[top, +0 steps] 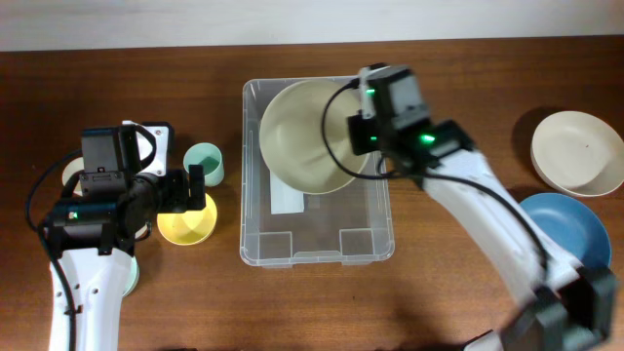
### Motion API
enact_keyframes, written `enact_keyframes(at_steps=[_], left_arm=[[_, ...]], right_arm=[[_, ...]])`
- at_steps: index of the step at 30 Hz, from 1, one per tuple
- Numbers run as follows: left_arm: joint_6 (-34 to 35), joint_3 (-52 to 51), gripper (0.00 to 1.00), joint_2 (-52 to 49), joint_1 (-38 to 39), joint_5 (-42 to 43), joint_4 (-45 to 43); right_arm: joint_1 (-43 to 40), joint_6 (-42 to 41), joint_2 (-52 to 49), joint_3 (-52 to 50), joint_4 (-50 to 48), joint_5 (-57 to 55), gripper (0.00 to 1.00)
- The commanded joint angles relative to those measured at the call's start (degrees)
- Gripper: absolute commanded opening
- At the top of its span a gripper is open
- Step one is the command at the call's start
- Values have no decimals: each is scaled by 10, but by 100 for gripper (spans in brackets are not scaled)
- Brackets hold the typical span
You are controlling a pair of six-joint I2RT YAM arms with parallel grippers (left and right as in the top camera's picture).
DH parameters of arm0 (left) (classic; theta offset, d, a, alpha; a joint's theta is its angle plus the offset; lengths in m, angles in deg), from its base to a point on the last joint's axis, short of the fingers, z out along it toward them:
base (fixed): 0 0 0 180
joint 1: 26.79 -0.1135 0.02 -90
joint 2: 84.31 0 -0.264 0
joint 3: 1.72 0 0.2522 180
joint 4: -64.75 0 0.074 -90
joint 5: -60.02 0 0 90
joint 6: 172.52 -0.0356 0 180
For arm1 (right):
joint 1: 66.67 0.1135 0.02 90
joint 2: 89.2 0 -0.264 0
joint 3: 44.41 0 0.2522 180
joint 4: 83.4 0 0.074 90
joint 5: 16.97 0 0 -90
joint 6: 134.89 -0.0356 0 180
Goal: Pack container
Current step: 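Lift the cream bowl with the right gripper and place it in the container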
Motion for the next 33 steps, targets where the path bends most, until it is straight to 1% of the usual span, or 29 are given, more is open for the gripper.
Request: enact_keyframes(at_steps=[1,6,11,13,14,16,17,20,22,23,25,27,28,29,32,33], left_arm=[[4,11,100,-1,-1,0,-2],[4,11,99,-1,-1,0,-2],[4,11,99,-1,-1,0,-2],[4,11,99,-1,-1,0,-2],[3,11,99,-1,-1,0,-2],[4,11,99,-1,-1,0,-2],[4,11,100,-1,-1,0,-2],[4,11,99,-1,-1,0,-2],[4,11,99,-1,-1,0,-2],[3,11,100,-1,-1,0,-2],[4,11,99,-1,-1,0,-2],[3,11,99,-1,-1,0,-2],[4,11,99,-1,-1,0,-2],[3,11,99,-1,-1,0,-2],[4,11,99,-1,-1,0,-2],[3,11,99,-1,-1,0,-2]], right_arm=[[9,-12,-68,8,-28,-38,4],[9,-12,-130,8,-60,-38,4],[9,-12,-138,8,-69,-38,5],[9,-11,-137,9,-70,-38,18],[9,-10,-137,9,-69,-38,22],[9,-10,-129,14,-59,-38,36],[9,-9,-118,21,-48,-38,49],[9,2,-83,61,0,-38,53],[7,38,-44,113,47,-40,54],[5,46,-35,125,55,-42,55],[-10,57,-3,169,79,-87,58],[-35,57,14,195,89,-136,64],[-72,57,22,202,93,-171,67],[-99,57,22,202,99,-183,67],[-195,49,-5,200,149,-183,69],[-231,33,-23,200,170,-183,71]])
